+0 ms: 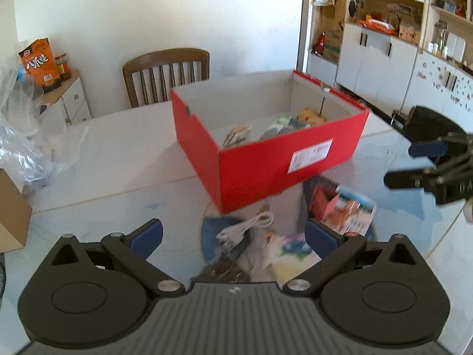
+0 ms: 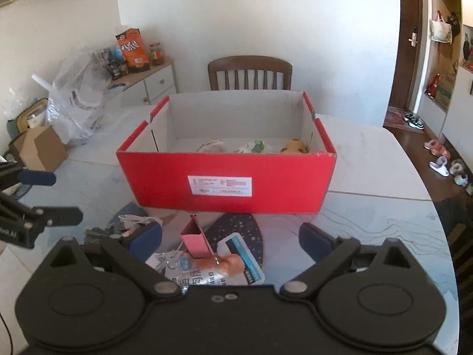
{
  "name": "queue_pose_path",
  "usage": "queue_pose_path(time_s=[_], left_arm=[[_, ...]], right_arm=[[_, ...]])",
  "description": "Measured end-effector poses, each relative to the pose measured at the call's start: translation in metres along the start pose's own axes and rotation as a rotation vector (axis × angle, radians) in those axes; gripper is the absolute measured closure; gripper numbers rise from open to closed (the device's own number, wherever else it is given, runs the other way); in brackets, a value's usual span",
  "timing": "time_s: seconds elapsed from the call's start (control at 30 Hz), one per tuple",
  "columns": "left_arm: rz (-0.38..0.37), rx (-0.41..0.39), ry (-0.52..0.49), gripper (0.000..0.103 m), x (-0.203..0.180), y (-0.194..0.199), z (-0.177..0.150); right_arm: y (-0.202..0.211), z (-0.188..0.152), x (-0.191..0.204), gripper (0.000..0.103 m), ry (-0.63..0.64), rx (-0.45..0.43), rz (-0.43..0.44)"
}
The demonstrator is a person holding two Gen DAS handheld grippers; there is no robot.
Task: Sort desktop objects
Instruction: 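Move both tools back toward the items beside the box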
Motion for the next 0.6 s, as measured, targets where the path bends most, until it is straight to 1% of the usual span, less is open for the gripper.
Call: queue_pose_path(time_s=[0.13, 0.27, 0.33, 0.6], left_arm=[[-0.001, 0.022, -0.029, 0.000, 0.011, -0.010, -0.018], [-0.020, 0.043, -0.046, 0.000, 0.016, -0.020, -0.033], [-0.030, 0.051, -0.060, 0.000, 0.017, -0.025, -0.039], [-0.079, 0.078, -0.104, 0.001, 0.019, -0.041, -0.055]], right_arm=[[-0.013, -0.004, 0.009, 0.008, -0.018, 0.018, -0.023], [-0.026, -0.007, 0.020, 0.011, -0.027, 0.037, -0.038], [-0.032, -0.008, 0.025, 0.015, -0.029, 0.047, -0.049], [-0.057, -0.011, 0.030, 0.024, -0.059, 0.085, -0.075]])
Point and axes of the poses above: each gripper's, at about its wrist camera, not at the fingertips, and y roughly against the way its jaws point, x to its left, z to its top, the point moved 10 cm from there along -y, roughly the way its jaws point, and after that the axes turned 4 degrees about x, right-handed, at the moved point
